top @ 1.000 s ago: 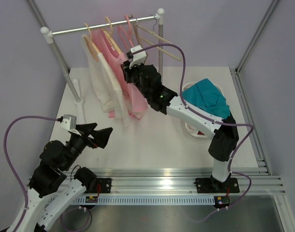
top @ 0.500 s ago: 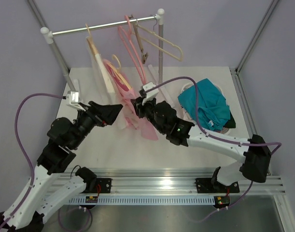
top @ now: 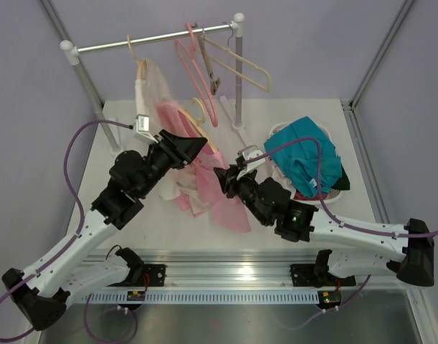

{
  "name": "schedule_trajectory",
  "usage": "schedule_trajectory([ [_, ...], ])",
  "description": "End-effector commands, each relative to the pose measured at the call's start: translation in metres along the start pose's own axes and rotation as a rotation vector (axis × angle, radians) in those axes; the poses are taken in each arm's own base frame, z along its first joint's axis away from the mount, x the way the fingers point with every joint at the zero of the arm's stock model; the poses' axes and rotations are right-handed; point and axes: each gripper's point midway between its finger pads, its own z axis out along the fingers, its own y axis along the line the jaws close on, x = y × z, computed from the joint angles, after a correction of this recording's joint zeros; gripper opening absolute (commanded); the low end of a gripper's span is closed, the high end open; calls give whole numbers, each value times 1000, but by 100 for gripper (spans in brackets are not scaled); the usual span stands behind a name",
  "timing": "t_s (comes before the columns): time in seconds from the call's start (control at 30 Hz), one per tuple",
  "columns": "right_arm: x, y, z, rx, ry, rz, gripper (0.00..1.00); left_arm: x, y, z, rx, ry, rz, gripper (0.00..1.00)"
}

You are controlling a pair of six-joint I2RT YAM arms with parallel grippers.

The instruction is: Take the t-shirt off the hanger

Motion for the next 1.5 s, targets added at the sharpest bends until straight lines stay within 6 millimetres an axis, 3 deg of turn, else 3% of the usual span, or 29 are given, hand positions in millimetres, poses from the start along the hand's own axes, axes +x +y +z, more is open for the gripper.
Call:
schedule_trajectory([
  [0.0, -21, 5, -6, 15, -69, 58, 0, -25, -45, 9, 140, -94, -13, 47],
  [0.07, -20, 5, -8, 20, -69, 52, 0, -21, -49, 13, 151, -81, 0, 47],
  [0.37, -28, 13, -15, 11, -79, 35, 0, -29, -28, 15, 53, -145, 25, 49],
  [0.53, -25, 14, -13, 51, -73, 1, 0, -24, -18, 25, 15, -132, 51, 48],
  [0.77, -16, 23, -13, 44, -49, -9, 0, -19, -10, 31, -14, -115, 83, 41],
  [0.87, -17, 24, -14, 40, -47, -13, 0, -17, -9, 31, -16, -108, 92, 32],
  [1.0, -17, 26, -18, 27, -25, -17, 0, -20, -11, 26, -5, -119, 83, 0],
  [1.03, -15, 27, -19, 24, -19, -4, 1, -21, -14, 24, 3, -123, 80, 0],
  [1.07, -13, 26, -21, 19, -8, -2, 6, -22, -14, 22, 5, -125, 81, 0],
  [1.1, -13, 26, -23, 12, -1, 9, 25, -26, -20, 17, 23, -132, 73, 0],
  [1.17, -8, 31, -30, -24, 42, 36, 42, -28, -26, 12, 41, -137, 66, 0],
  [1.2, -8, 32, -33, -36, 52, 51, 58, -30, -29, 10, 54, -136, 65, 0],
  [1.3, -1, 36, -44, -91, 90, 99, 74, -38, -38, 1, 74, -152, 65, 0],
  [1.47, 29, 42, -59, -146, 168, 141, 82, -46, -42, -5, 67, -172, 77, 0],
])
